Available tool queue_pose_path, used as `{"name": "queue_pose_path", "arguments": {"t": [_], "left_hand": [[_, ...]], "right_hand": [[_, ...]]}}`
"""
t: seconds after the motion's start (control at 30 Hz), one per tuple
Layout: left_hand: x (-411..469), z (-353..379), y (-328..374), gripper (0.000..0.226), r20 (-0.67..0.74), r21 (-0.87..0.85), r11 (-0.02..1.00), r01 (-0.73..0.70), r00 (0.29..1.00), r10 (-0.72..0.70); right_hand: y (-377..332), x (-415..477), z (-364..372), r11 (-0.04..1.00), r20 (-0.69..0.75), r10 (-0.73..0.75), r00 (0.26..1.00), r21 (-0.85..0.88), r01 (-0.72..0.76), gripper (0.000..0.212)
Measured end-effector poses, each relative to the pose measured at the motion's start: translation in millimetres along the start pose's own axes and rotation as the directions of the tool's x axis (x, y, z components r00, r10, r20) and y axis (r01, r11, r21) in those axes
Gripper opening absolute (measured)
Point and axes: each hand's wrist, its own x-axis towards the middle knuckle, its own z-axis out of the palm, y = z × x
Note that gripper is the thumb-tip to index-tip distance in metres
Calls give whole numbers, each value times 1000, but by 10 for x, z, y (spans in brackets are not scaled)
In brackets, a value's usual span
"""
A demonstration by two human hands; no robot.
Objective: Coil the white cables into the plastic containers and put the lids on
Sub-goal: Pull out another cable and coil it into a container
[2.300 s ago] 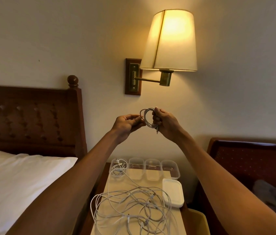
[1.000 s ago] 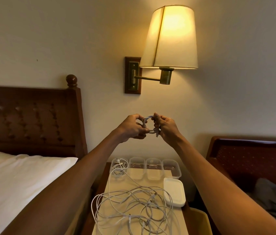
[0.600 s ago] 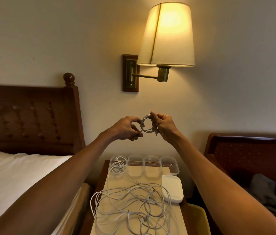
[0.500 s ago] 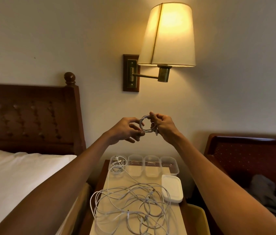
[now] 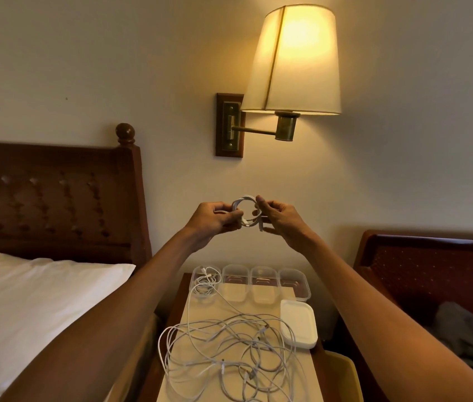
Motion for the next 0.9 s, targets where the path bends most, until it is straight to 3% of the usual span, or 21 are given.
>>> {"name": "queue_pose_path", "arguments": {"t": [0.13,0.27,0.4,0.53,0.6,0.7,0.9], "left_hand": [[0,5,-48,23,-87,-60,998,-28,996,23],[4,67,-79,20,-103,-118,993,-16,995,4],[45,75,-47,25,-146,-224,974,24,988,-58],[68,111,-75,26,-177,-197,980,11,983,-47],[75,118,-95,26,-187,-142,990,24,981,-50],[57,41,-143,27,-184,79,996,41,983,-26],[59,-315,-458,15,-231,408,913,5,968,97]], "right_hand": [[83,-77,-5,995,155,98,983,1,-99,64],[114,-78,10,975,155,74,985,197,-104,47],[88,-77,34,961,110,54,992,265,-82,44],[114,-50,109,924,65,36,997,377,-57,32],[144,-27,162,915,23,38,999,402,-44,28],[194,8,192,925,-27,33,999,379,-20,20],[491,117,49,966,-76,94,993,250,-72,24]]}}
